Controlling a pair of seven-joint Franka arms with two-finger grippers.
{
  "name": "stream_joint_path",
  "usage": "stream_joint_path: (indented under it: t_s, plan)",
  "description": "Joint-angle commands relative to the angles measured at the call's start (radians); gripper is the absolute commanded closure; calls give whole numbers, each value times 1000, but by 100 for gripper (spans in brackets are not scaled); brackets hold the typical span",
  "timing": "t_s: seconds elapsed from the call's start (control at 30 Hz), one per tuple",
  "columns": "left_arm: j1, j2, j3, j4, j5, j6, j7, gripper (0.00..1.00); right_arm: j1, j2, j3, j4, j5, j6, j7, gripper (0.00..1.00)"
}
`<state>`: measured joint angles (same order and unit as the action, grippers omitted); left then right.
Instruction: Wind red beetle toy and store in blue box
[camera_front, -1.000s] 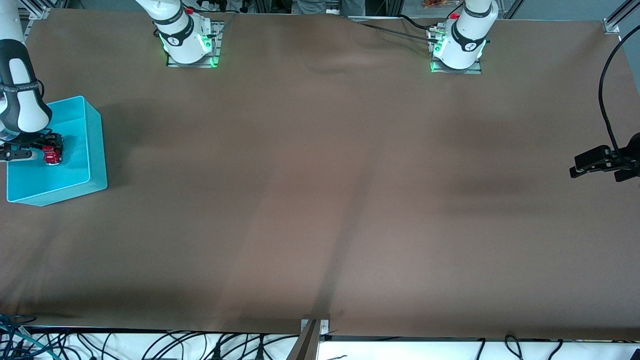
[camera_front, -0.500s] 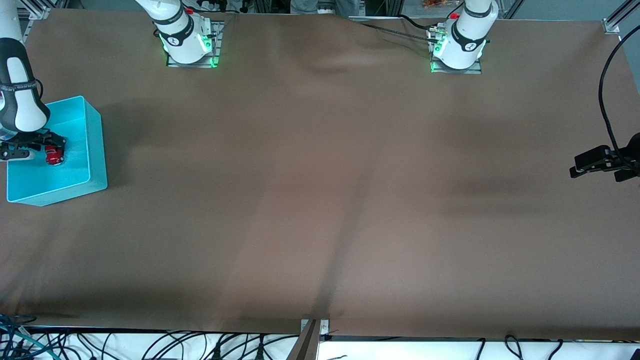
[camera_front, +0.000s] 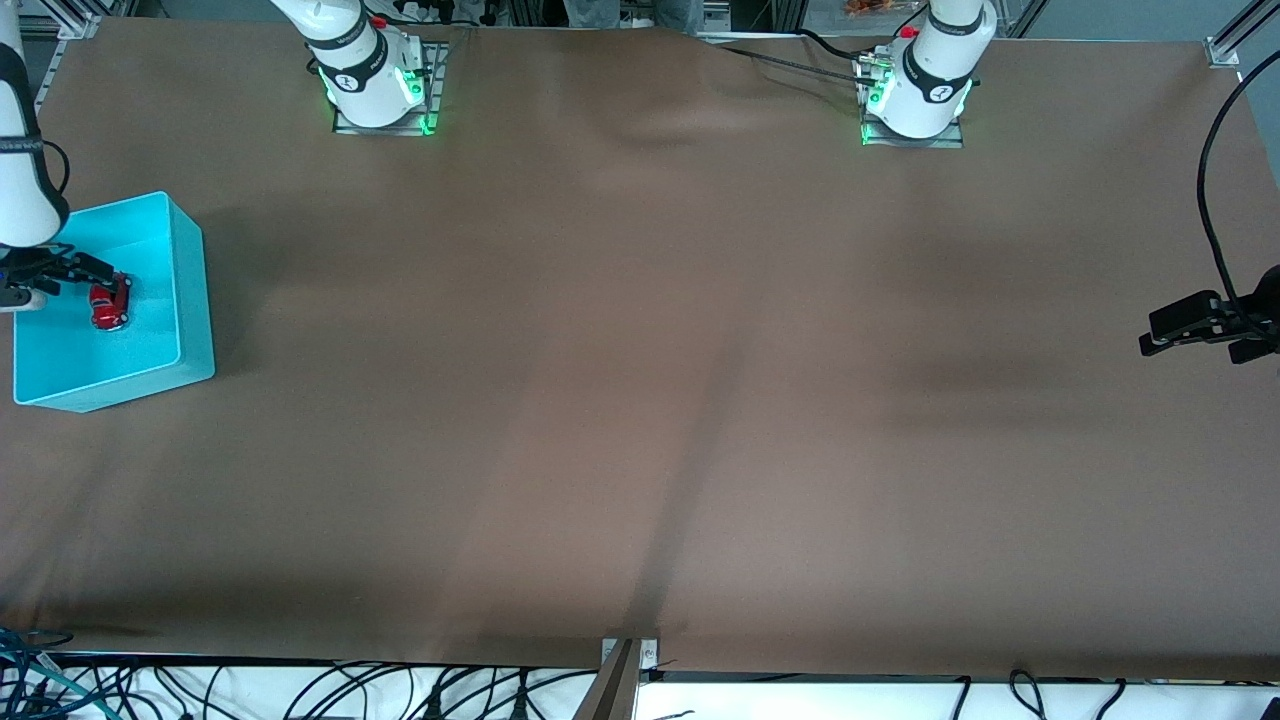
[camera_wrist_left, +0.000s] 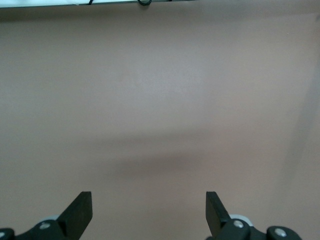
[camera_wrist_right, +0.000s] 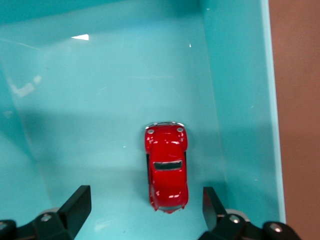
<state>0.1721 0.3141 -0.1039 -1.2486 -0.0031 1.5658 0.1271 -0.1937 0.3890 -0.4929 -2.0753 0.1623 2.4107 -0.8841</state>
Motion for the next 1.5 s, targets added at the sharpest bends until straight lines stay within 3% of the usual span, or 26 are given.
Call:
stream_joint_path:
  t_s: [0.0,0.8,1.17,1.47]
  plan:
    - [0,5,1,12,15,-7,20,0,-9,-85,10,-6,6,-87,-10,0]
    - [0,5,1,12,15,-7,22,0,51,-317,10,-6,-109,-358,31,0]
    - [0,8,1,14,15,-7,22,0,91,-415,10,-2,-161,-435,126,0]
    - [0,10,1,14,15,-7,22,0,138,-464,14,60,-164,-579,247,0]
